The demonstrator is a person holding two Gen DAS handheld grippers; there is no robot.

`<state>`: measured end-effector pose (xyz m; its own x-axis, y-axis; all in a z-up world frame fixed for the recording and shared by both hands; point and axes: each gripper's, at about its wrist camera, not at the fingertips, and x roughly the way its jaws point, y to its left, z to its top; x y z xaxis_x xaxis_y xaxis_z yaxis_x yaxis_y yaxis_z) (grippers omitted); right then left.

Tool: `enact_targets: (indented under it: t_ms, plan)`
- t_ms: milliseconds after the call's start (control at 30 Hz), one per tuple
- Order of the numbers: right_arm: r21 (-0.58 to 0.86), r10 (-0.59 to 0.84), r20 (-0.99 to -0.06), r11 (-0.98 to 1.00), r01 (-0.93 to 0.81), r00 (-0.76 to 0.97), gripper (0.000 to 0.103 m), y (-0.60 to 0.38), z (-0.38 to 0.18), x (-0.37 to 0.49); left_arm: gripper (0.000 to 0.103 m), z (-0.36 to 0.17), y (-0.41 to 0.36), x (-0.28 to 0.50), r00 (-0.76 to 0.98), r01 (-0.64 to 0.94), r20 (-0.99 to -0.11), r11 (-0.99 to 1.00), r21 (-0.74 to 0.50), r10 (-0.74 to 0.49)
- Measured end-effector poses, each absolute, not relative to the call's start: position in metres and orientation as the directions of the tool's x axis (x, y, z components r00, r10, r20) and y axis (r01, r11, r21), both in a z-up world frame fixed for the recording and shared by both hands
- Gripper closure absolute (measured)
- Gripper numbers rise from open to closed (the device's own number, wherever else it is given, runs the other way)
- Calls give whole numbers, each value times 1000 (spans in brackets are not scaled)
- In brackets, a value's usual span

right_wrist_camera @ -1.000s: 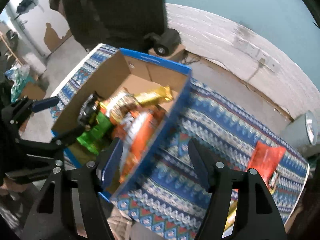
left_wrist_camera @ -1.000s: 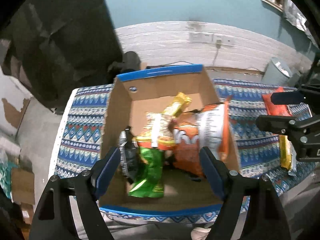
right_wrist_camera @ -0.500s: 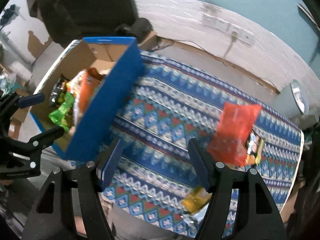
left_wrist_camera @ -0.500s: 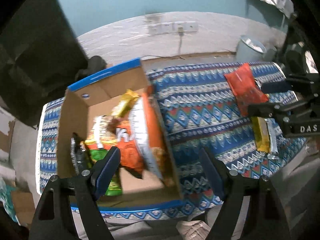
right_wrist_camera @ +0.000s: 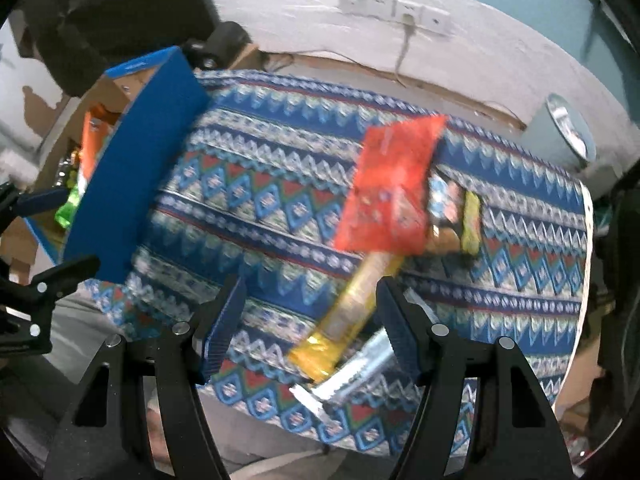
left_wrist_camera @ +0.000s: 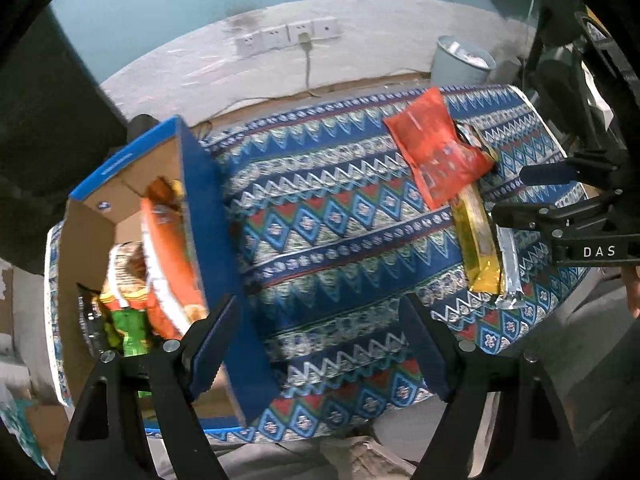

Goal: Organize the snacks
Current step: 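Move both tools back over the yellow and silver bars on the cloth, then grasp the yellow bar with the left tool while the right tool grasps the silver bar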

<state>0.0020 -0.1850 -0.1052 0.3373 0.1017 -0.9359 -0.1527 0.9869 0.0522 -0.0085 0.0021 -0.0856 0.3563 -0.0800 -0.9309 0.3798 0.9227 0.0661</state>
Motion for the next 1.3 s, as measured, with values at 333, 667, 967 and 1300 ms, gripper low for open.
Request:
enact_targets:
  t_ms: [333, 667, 967, 1300]
  plan:
    - [52, 75, -965, 994, -97, 251, 34, -218, -154, -21, 21, -129, -42, -13, 280, 426, -959, 901, 83, -45]
    - [33, 50, -982, 995, -95, 183, 34, -224, -189, -28, 21, -162, -66, -15, 242, 452, -970, 887, 93, -21]
    - [57, 67, -988, 996, -70, 136, 34, -241, -213, -37, 21, -171, -84, -1, 206, 450, -979, 889, 86, -9]
    - [102, 100, -987, 995, 13, 127, 34, -304, -215, -63, 21, -176, -128, 8, 182, 482, -983, 874, 58, -35]
